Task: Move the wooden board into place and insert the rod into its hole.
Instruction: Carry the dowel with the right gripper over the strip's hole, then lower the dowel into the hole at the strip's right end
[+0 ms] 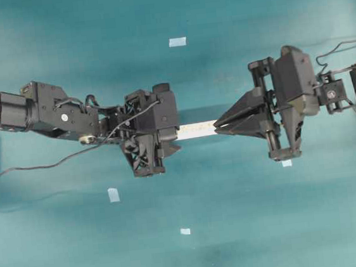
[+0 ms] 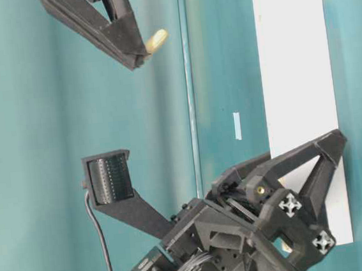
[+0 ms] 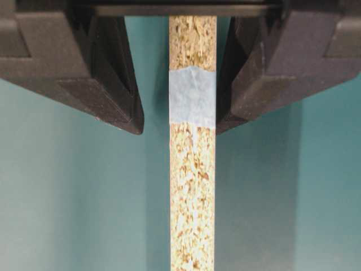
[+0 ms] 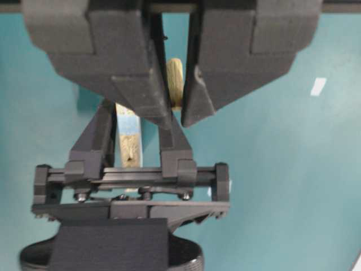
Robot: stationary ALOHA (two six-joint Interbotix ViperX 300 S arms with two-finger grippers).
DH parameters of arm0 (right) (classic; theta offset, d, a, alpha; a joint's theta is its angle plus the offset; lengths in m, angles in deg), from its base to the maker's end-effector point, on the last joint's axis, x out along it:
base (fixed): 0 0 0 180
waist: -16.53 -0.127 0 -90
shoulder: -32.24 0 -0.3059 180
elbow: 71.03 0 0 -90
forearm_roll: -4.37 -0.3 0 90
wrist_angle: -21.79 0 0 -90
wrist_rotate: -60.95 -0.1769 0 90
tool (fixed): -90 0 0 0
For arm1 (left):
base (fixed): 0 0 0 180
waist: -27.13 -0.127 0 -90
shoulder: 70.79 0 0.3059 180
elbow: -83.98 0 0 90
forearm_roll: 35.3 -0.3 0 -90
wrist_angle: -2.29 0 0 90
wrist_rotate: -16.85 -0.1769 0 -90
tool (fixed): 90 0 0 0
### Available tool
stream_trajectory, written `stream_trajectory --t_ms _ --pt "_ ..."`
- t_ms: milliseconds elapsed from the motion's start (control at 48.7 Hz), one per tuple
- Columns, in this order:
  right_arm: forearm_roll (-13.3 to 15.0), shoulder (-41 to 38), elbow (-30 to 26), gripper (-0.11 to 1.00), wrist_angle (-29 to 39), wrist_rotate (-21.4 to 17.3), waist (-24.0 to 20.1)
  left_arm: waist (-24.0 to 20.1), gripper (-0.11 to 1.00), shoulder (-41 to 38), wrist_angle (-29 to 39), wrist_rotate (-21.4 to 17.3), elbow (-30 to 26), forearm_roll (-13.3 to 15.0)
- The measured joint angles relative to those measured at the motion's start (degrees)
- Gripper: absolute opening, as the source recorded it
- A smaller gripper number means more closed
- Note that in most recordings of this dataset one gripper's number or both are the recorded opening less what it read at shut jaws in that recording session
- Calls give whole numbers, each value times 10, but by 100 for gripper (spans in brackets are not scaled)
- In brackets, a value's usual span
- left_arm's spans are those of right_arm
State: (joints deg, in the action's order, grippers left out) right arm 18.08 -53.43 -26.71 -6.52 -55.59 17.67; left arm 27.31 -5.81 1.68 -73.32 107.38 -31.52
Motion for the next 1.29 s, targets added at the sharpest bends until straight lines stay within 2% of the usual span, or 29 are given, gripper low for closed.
stream_trajectory --t_ms 164,411,472,595,616,862,1088,1293 --pt "0 1 28 9 -55 2 17 0 50 0 1 0 1 0" --pt "-1 0 60 9 -89 13 39 0 48 0 1 0 1 0" --pt "0 0 63 9 -94 22 43 -1 43 0 2 0 0 0" --pt "-1 0 69 9 -100 35 49 -2 22 0 4 0 0 0" --pt "-1 0 70 9 -101 37 51 -2 21 0 4 0 0 0" --pt "-1 0 92 9 -132 45 69 -1 21 0 10 0 0 0" --pt "-2 -16 119 9 -207 47 93 0 21 2 29 0 -2 0" --pt "-3 -65 121 9 -268 48 98 0 21 2 33 0 -4 0"
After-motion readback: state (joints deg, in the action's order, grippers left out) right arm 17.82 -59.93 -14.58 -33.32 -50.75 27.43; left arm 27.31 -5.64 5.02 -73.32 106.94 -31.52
